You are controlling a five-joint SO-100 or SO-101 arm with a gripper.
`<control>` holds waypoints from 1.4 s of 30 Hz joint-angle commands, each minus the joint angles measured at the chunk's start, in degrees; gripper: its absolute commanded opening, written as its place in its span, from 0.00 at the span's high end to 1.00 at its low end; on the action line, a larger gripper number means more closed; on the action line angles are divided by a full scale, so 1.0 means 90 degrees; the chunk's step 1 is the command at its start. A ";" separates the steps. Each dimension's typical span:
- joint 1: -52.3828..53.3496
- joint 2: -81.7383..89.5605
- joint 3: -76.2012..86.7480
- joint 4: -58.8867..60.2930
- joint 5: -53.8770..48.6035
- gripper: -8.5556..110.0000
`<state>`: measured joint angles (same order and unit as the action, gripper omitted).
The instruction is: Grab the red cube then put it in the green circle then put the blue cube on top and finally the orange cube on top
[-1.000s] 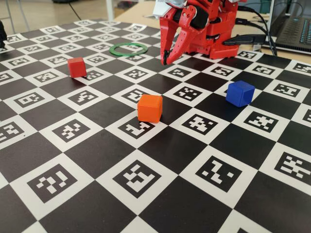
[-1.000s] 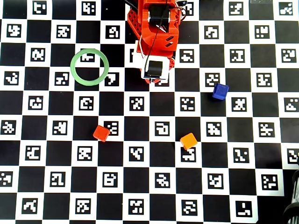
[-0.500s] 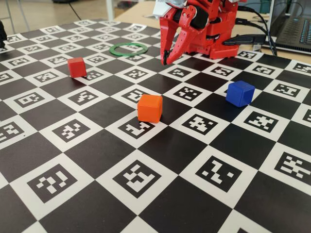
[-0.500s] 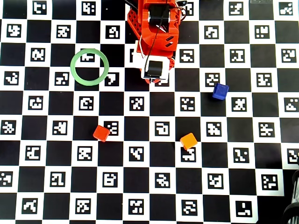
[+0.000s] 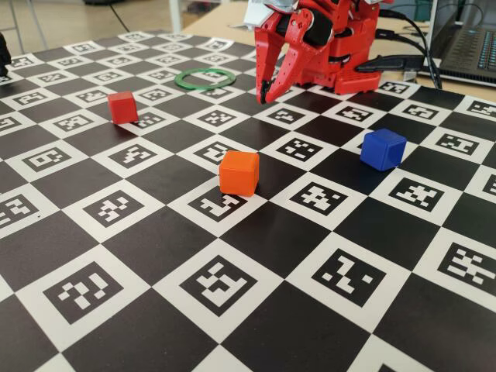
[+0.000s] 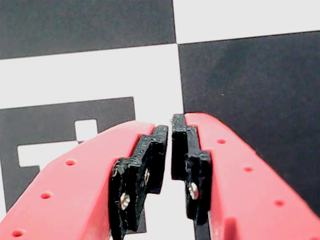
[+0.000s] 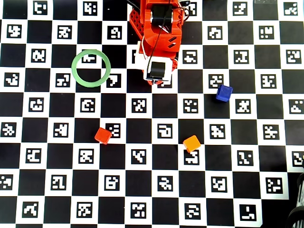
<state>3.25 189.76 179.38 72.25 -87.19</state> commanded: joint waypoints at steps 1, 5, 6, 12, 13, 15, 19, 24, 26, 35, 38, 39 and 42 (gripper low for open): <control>0.0039 0.0293 0.0244 0.0703 -0.0029 0.98; 0.0039 0.0293 0.0244 0.0703 -0.0029 0.98; 0.0039 0.0293 0.0244 0.0703 -0.0029 0.98; 0.0039 0.0293 0.0244 0.0703 -0.0029 0.98; 0.0039 0.0293 0.0244 0.0703 -0.0029 0.98; 0.0039 0.0293 0.0244 0.0703 -0.0029 0.98; 0.0039 0.0293 0.0244 0.0703 -0.0029 0.98; 0.0039 0.0293 0.0244 0.0703 -0.0029 0.98; 0.0039 0.0293 0.0244 0.0703 -0.0029 0.98; -0.0010 0.0293 0.0244 0.0703 0.0098 0.98; 0.0000 0.0293 0.0244 0.0576 0.0371 0.98; 0.0010 0.0293 0.0244 0.0527 0.0430 0.98; 0.0039 0.0283 0.0234 0.0225 0.0703 0.98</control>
<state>3.25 189.76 179.38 72.25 -83.06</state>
